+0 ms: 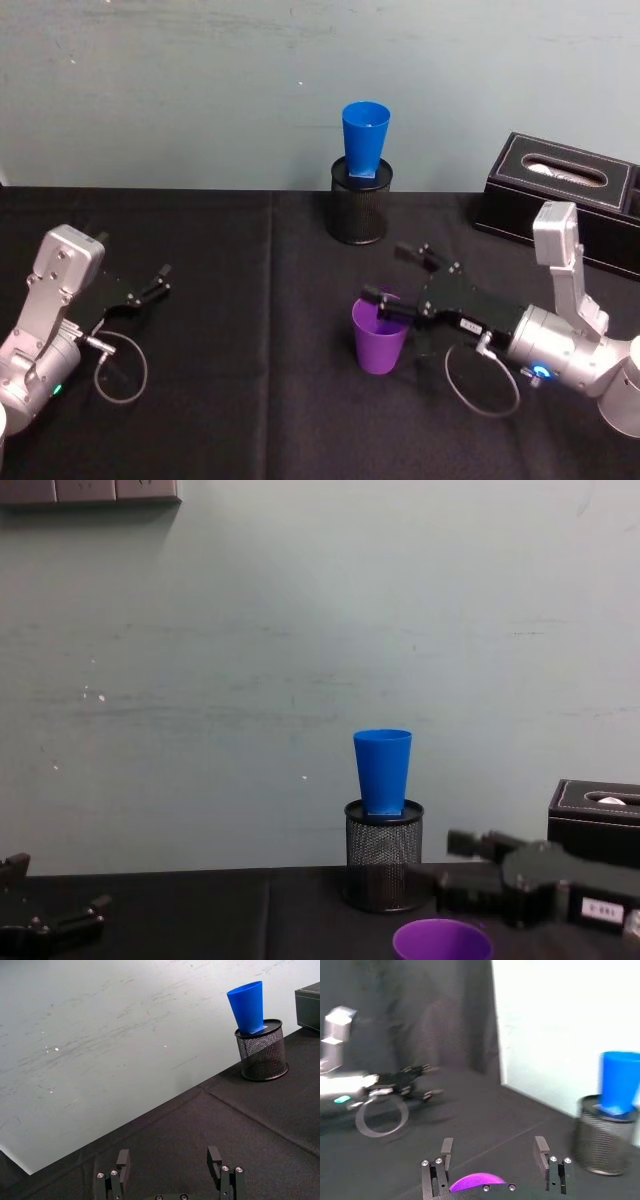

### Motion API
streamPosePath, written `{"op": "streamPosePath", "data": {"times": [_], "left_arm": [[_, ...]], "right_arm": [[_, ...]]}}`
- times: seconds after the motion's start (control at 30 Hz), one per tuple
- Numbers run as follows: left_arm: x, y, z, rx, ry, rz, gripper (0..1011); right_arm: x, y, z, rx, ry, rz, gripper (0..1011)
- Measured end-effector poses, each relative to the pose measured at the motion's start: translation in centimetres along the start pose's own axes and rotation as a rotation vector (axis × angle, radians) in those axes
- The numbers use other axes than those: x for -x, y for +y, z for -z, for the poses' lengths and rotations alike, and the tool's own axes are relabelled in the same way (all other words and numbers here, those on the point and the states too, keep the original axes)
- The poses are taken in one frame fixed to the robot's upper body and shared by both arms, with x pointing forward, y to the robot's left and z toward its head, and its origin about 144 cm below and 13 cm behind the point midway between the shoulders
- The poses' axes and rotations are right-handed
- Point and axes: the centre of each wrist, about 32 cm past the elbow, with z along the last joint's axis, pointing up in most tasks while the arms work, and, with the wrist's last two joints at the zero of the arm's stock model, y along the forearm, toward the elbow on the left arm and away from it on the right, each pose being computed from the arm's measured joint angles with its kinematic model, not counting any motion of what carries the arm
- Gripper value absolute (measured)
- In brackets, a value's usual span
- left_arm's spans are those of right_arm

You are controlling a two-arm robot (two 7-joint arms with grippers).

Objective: Pick up one cup with a gripper and tap it against the other cup.

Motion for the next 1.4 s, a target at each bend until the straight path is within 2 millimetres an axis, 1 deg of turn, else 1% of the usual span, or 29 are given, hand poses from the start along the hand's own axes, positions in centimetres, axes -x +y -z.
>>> {"op": "streamPosePath", "data": {"times": [0.1, 0.13, 0.17, 0.23, 0.27, 0.33, 0.5, 0.63, 1.4], "left_arm": [[0.0, 0.0, 0.0, 0.000, 0.000, 0.000, 1012], [0.0, 0.0, 0.0, 0.000, 0.000, 0.000, 1011], [0.0, 0.0, 0.0, 0.000, 0.000, 0.000, 1011], [0.0, 0.0, 0.0, 0.000, 0.000, 0.000, 1011], [0.0, 0.0, 0.0, 0.000, 0.000, 0.000, 1011], [0.0, 0.0, 0.0, 0.000, 0.000, 0.000, 1011], [0.0, 0.0, 0.0, 0.000, 0.000, 0.000, 1011], [0.0, 0.0, 0.0, 0.000, 0.000, 0.000, 1011], [0.0, 0.0, 0.0, 0.000, 0.000, 0.000, 1011]], "right_arm": [[0.3, 0.2, -0.1, -0.011, -0.019, 0.109, 1000], [0.6, 0.5, -0.1, -0.002, -0.039, 0.179, 1000], [0.6, 0.6, -0.1, 0.005, -0.049, 0.212, 1000], [0.8, 1.0, -0.1, 0.040, -0.076, 0.315, 1000], [0.8, 1.0, -0.1, 0.040, -0.076, 0.315, 1000], [0.9, 1.5, 0.1, 0.087, -0.110, 0.436, 1000], [0.9, 2.1, 0.3, 0.110, -0.146, 0.567, 1000], [0.8, 2.3, 0.3, 0.108, -0.154, 0.601, 1000], [0.7, 2.3, 0.3, 0.107, -0.161, 0.607, 1000]]}}
